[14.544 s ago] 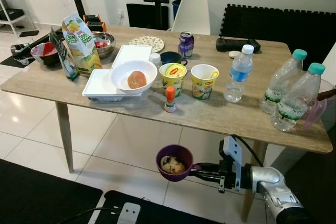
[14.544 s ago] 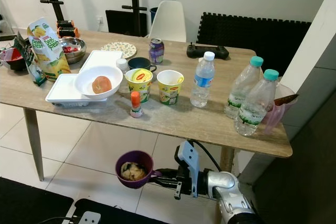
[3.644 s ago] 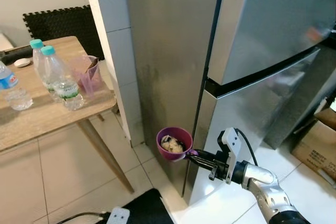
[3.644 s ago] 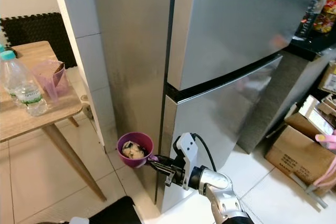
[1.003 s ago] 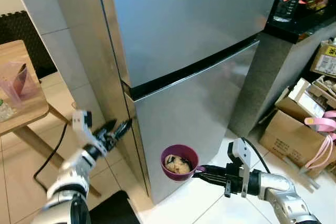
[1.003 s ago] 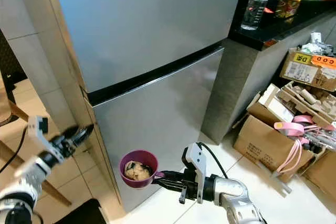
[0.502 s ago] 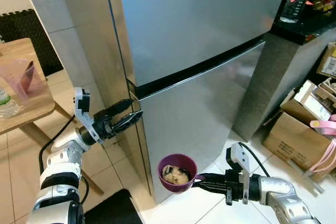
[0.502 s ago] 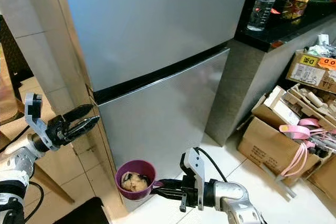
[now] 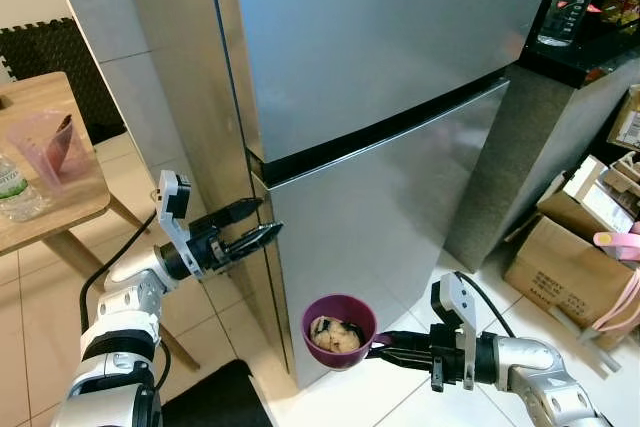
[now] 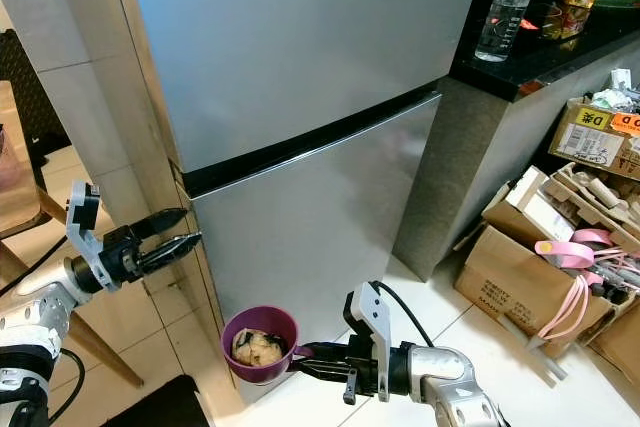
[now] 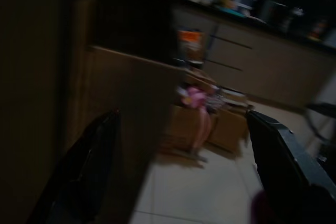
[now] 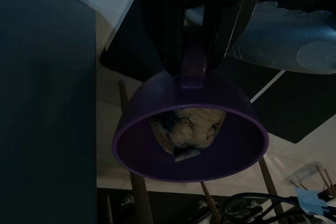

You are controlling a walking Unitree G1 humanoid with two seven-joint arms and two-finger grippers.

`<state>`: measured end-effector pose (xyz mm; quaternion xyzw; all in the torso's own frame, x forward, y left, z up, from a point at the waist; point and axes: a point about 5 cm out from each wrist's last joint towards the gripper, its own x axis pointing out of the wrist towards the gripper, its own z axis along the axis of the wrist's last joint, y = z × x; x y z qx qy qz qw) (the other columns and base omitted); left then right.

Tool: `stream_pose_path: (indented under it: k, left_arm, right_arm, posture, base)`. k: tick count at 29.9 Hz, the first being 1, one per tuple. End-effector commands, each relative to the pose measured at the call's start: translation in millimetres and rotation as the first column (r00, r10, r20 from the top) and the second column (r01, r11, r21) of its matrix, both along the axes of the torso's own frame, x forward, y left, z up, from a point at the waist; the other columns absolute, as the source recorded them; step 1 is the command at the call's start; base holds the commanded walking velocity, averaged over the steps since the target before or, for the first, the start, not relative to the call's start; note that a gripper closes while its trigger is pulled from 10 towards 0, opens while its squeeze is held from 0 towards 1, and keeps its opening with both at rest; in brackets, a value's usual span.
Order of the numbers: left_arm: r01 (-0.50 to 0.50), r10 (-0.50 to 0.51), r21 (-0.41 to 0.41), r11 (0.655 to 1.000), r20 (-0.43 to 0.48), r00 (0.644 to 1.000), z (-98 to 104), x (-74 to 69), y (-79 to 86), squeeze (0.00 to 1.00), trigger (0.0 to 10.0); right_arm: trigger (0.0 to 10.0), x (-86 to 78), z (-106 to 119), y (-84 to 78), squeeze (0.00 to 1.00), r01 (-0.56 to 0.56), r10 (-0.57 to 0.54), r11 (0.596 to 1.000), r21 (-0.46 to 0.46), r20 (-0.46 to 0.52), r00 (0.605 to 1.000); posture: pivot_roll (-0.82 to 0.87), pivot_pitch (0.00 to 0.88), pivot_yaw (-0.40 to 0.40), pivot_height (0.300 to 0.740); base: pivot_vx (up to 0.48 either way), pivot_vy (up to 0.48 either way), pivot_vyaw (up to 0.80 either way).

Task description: Restocking fridge

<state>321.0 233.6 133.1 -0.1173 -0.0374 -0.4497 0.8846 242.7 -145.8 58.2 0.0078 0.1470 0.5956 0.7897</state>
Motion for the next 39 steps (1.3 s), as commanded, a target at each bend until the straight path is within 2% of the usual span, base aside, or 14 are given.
stream_pose_path:
  k: [1,7,17,25,26,31,35,39]
  left_arm:
    - [-0.031,0.030,0.011,0.999,0.013,0.999,2.7,3.2,1.1,0.00,10.0]
    - [-0.116,0.116,-0.008,0.993,0.015,0.993,3.0,7.3,6.6,0.00,10.0]
    - [-0.069,0.069,0.018,0.997,-0.022,0.997,-0.3,14.8,-7.9,0.00,10.0]
    - [0.000,0.001,0.056,0.998,-0.015,1.000,2.7,21.0,-22.4,0.00,10.0]
    - [0.032,-0.032,0.063,0.997,-0.012,0.999,3.4,21.3,-26.7,0.00,10.0]
    - [0.088,-0.087,0.073,0.994,-0.006,0.996,3.1,20.2,-33.4,0.00,10.0]
    - [0.183,-0.184,0.073,0.980,0.005,0.983,0.9,16.6,-48.2,0.00,10.0]
    - [0.213,-0.214,0.071,0.975,0.008,0.977,-1.6,15.1,-54.8,0.00,10.0]
  right_arm:
    - [10.0,1.2,6.5,1.4,0.00,-0.017,0.017,1.000,0.015,0.023,1.000]
    - [10.0,1.0,6.4,0.9,0.00,-0.017,0.017,1.000,0.008,0.024,1.000]
    - [10.0,0.6,6.4,0.2,0.00,-0.007,0.007,1.000,0.001,0.028,1.000]
    - [10.0,1.2,6.7,-0.1,0.00,0.002,-0.002,1.000,-0.004,0.032,0.999]
    - [10.0,1.4,6.8,-0.2,0.00,0.003,-0.003,1.000,-0.004,0.033,0.999]
    - [10.0,1.4,6.8,-0.4,0.00,0.003,-0.003,1.000,-0.005,0.033,0.999]
    - [10.0,1.1,6.4,-0.3,0.00,0.001,-0.001,1.000,-0.005,0.032,0.999]
    - [10.0,0.8,6.2,0.0,0.00,-0.001,0.001,1.000,-0.004,0.031,1.000]
  posture:
    - [-0.06,0.000,-0.015,0.740]
    - [-0.07,0.000,-0.019,0.740]
    - [-0.08,0.000,-0.019,0.740]
    - [-0.09,0.000,-0.018,0.740]
    - [-0.09,0.000,-0.018,0.740]
    - [-0.08,0.000,-0.018,0.740]
    - [-0.08,0.000,-0.014,0.740]
    - [-0.08,0.000,-0.015,0.740]
  base:
    - [0.000,0.000,0.00]
    - [0.000,0.000,0.00]
    - [0.000,0.000,0.00]
    - [0.000,0.000,0.00]
    - [0.000,0.000,0.00]
    - [0.000,0.000,0.00]
    - [0.000,0.000,0.00]
    - [0.000,0.000,0.00]
